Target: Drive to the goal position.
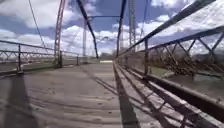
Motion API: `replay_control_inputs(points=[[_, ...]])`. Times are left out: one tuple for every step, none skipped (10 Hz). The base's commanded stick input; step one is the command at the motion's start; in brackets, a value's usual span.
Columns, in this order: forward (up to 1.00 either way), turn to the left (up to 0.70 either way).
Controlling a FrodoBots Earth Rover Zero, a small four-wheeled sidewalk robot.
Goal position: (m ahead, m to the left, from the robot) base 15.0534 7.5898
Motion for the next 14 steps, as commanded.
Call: replay_control_inputs(points=[[1.00,0.00],[1.00,0.00],[1.00,0.00],[1.00,0.00],[1.00,0.00],[1.00,0.00],[1.00,0.00],[1.00,0.00],[1.00,0.00],[1.00,0.00],[1.00,0.00],[1.00,0.00],[1.00,0.00],[1.00,0.00]])
